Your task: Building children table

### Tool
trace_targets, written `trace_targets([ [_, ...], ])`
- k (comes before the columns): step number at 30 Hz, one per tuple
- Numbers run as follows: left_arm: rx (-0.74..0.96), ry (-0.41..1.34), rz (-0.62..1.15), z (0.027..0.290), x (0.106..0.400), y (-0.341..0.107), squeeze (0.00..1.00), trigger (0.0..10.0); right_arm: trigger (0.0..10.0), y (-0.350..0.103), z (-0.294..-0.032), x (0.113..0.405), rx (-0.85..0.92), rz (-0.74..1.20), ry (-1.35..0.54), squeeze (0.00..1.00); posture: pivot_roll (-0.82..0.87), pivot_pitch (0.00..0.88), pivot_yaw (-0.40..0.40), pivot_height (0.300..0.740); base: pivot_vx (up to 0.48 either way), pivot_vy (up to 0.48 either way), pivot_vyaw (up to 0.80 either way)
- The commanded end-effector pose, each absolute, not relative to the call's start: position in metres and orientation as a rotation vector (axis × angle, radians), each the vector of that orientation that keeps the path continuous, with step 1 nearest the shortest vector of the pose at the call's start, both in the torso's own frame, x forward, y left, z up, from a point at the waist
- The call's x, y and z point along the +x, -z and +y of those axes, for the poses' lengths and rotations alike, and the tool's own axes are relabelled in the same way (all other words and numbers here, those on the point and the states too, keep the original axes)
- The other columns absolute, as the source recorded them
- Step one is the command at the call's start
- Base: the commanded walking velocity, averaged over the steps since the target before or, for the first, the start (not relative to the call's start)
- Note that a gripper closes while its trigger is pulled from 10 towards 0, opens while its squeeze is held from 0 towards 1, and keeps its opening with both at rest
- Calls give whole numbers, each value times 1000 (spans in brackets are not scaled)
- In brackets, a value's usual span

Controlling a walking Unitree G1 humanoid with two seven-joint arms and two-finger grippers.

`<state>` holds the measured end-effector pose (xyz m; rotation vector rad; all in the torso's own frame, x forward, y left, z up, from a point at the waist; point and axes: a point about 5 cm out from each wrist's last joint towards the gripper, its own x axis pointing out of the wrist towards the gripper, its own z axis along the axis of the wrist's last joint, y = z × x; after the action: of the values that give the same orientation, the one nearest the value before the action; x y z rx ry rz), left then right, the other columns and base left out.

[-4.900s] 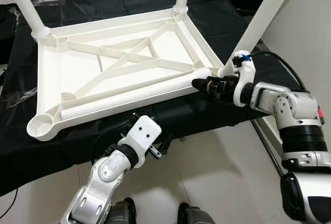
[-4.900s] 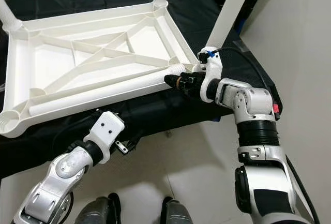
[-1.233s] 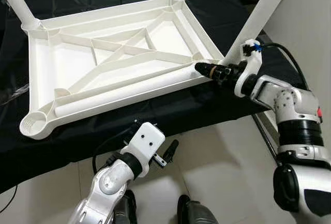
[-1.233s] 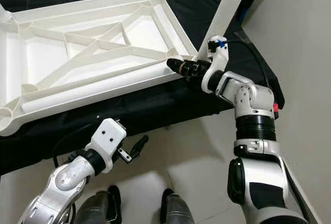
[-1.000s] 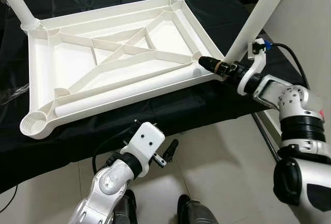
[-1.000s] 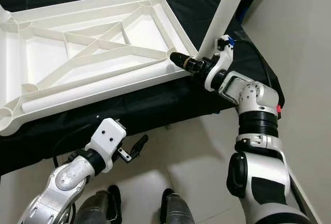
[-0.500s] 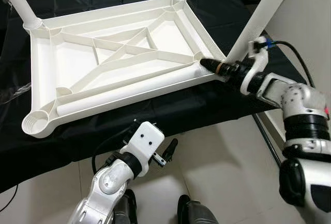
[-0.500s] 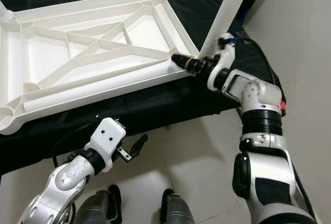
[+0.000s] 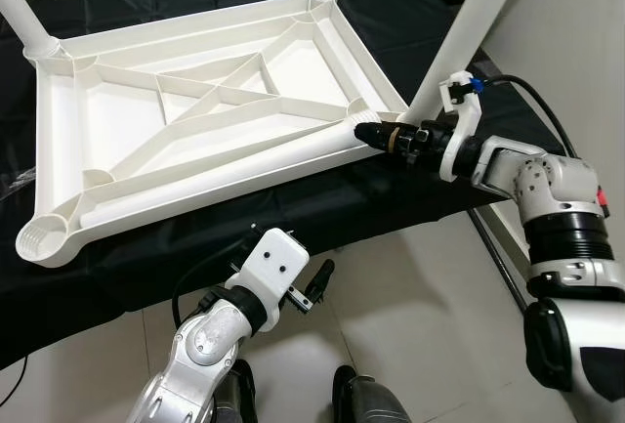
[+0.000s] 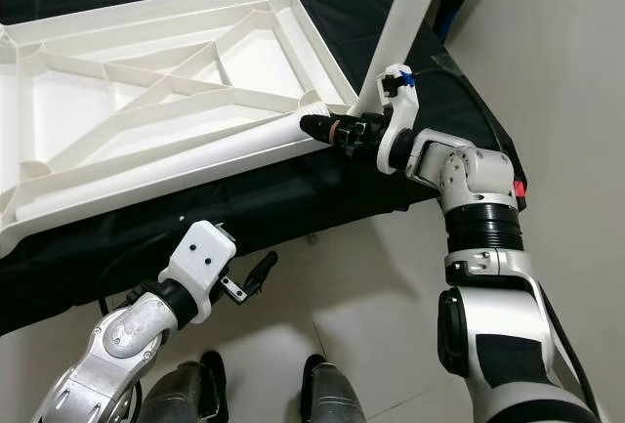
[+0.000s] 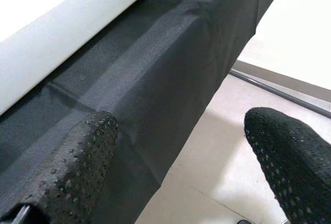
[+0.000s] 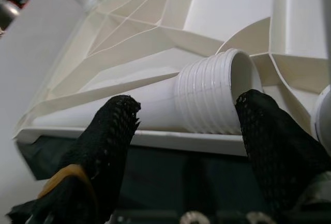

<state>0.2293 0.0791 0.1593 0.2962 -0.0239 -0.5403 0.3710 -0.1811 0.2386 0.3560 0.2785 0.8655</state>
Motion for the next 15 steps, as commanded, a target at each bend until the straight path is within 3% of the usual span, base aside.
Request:
trace_targets([
  [1, 295, 542, 3, 79, 226, -154, 0, 10000, 10000, -231, -170, 369, 370, 316, -948, 0, 114, 305, -86, 740, 0, 0, 0],
  [15, 297, 518, 7, 84, 225, -154, 0, 10000, 10000, -248, -164, 375, 388, 231, -1008, 0, 116, 320, -86, 740, 0, 0, 0],
])
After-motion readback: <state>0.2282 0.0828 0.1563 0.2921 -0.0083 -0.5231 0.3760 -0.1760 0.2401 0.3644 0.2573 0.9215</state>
